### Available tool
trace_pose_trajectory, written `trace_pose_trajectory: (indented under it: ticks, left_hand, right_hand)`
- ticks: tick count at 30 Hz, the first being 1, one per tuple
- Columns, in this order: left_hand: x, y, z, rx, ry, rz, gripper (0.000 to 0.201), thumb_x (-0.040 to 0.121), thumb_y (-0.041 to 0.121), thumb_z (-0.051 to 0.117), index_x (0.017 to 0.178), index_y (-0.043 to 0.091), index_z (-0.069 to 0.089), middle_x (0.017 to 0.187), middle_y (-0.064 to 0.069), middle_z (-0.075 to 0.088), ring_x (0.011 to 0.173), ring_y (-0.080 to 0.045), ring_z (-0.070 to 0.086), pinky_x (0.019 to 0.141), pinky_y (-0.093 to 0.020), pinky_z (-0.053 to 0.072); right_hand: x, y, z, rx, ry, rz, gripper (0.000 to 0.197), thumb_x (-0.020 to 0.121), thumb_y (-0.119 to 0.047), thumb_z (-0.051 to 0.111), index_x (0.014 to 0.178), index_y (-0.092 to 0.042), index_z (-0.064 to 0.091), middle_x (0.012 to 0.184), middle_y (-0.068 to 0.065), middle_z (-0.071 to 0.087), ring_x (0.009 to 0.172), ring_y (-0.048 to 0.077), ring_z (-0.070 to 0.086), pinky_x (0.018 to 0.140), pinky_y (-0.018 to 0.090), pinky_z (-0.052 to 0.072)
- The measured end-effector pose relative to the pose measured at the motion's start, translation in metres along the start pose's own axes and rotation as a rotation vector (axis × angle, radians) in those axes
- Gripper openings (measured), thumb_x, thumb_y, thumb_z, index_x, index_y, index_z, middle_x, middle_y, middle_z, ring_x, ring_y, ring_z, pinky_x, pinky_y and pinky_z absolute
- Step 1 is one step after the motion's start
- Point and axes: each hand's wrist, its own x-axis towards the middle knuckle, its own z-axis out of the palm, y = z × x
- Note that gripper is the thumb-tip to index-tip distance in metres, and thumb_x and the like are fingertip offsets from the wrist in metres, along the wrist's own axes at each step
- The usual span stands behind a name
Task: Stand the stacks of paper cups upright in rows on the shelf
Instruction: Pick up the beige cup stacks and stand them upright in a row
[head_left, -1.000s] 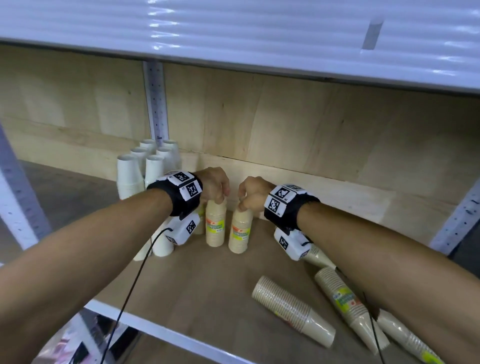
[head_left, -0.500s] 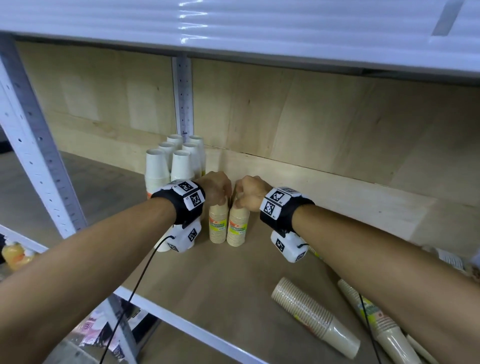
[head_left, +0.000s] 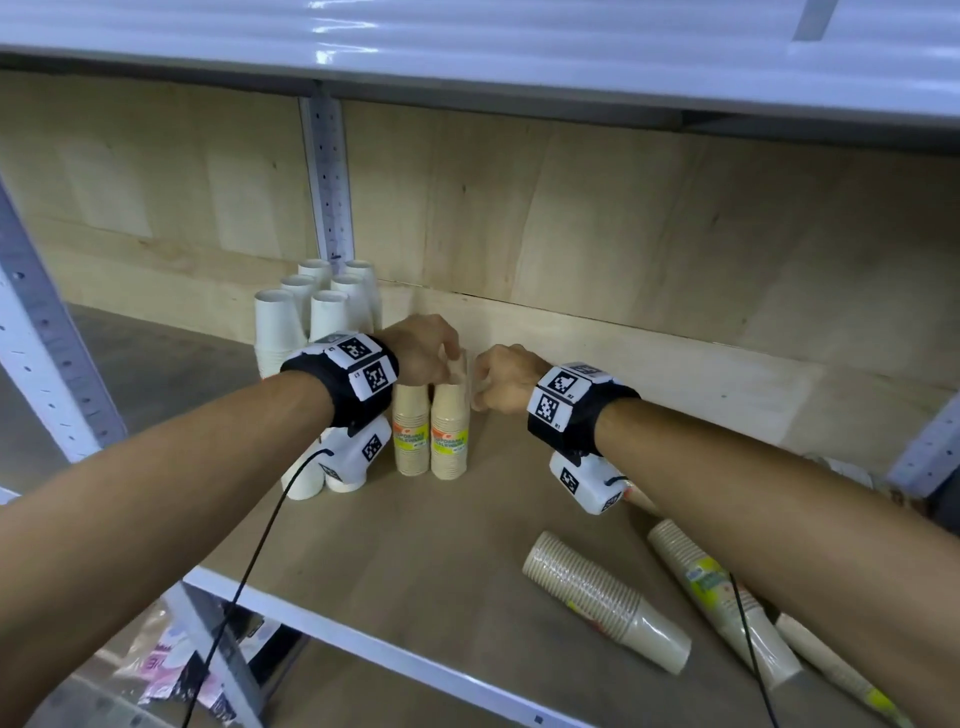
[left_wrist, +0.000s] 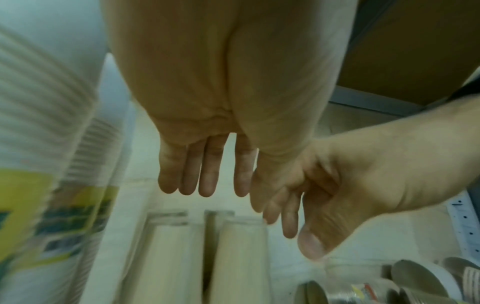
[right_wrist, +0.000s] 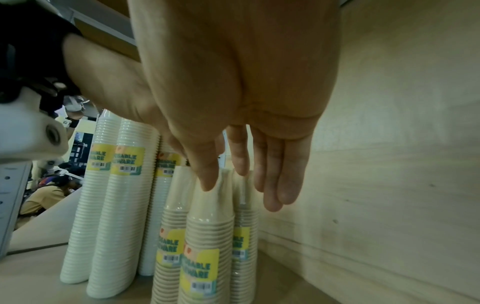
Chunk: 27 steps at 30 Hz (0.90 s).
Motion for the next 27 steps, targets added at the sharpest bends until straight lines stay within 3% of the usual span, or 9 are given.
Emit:
trace_pose_trajectory:
  ticks: [5,8,11,14,18,24,27]
  left_hand:
    - [0.005,0.034,-0.007,-0.120,-0.031,0.061,0.034,0.085,0.024,0.070,0.119,0.022,0.064,0.111,-0.004,0.061,0.100,-0.020,0.061,0.085,-0.033,0.053]
    - [0.008,0.065,0.001,-0.133,-0.071,0.136,0.035,0.085,0.027,0.071,0.119,0.026,0.063,0.110,0.000,0.061,0.100,-0.018,0.060,0.086,-0.031,0.052]
    - [0.006,0.096,0.016,-0.125,-0.144,0.215,0.036,0.085,0.032,0.071,0.120,0.029,0.062,0.112,0.005,0.057,0.104,-0.015,0.057,0.091,-0.030,0.049]
    - [0.001,0.124,0.038,-0.129,-0.244,0.294,0.038,0.084,0.033,0.072,0.121,0.030,0.062,0.113,0.004,0.059,0.102,-0.015,0.058,0.086,-0.027,0.050]
    - [-0.008,0.158,0.068,-0.133,-0.343,0.388,0.043,0.082,0.034,0.075,0.123,0.029,0.061,0.115,0.008,0.057,0.104,-0.014,0.056,0.083,-0.027,0.047]
    - [-0.027,0.189,0.108,-0.071,-0.504,0.494,0.054,0.076,0.036,0.080,0.125,0.029,0.058,0.114,0.005,0.062,0.105,-0.015,0.059,0.093,-0.032,0.050]
    - [-0.039,0.196,0.122,-0.040,-0.560,0.548,0.053,0.077,0.035,0.080,0.125,0.029,0.058,0.113,0.002,0.062,0.104,-0.016,0.060,0.084,-0.028,0.049]
  right_hand:
    - [-0.026,0.036,-0.008,-0.047,-0.035,0.103,0.040,0.083,-0.027,0.072,0.119,-0.010,0.064,0.112,0.009,0.066,0.098,0.027,0.065,0.079,0.031,0.052]
    - [-0.048,0.064,-0.014,-0.070,-0.065,0.195,0.040,0.083,-0.023,0.069,0.117,-0.003,0.064,0.110,0.014,0.069,0.099,0.029,0.068,0.079,0.031,0.053]
    - [-0.077,0.092,-0.018,-0.082,-0.088,0.271,0.041,0.083,-0.031,0.070,0.114,-0.003,0.066,0.112,0.013,0.068,0.100,0.029,0.067,0.080,0.033,0.054]
    - [-0.113,0.111,-0.018,-0.106,-0.120,0.347,0.040,0.087,-0.034,0.067,0.115,-0.006,0.065,0.114,0.011,0.067,0.100,0.027,0.066,0.078,0.032,0.052]
    - [-0.166,0.129,-0.014,-0.097,-0.141,0.391,0.042,0.091,-0.029,0.064,0.126,-0.006,0.059,0.124,0.012,0.060,0.108,0.029,0.061,0.088,0.033,0.052]
    - [-0.218,0.150,0.009,-0.102,-0.106,0.520,0.049,0.088,-0.035,0.066,0.126,-0.004,0.061,0.127,0.013,0.060,0.113,0.030,0.059,0.092,0.037,0.051]
    - [-0.229,0.157,0.019,-0.041,-0.097,0.559,0.048,0.086,-0.037,0.069,0.123,-0.007,0.061,0.122,0.011,0.061,0.110,0.027,0.058,0.085,0.032,0.047]
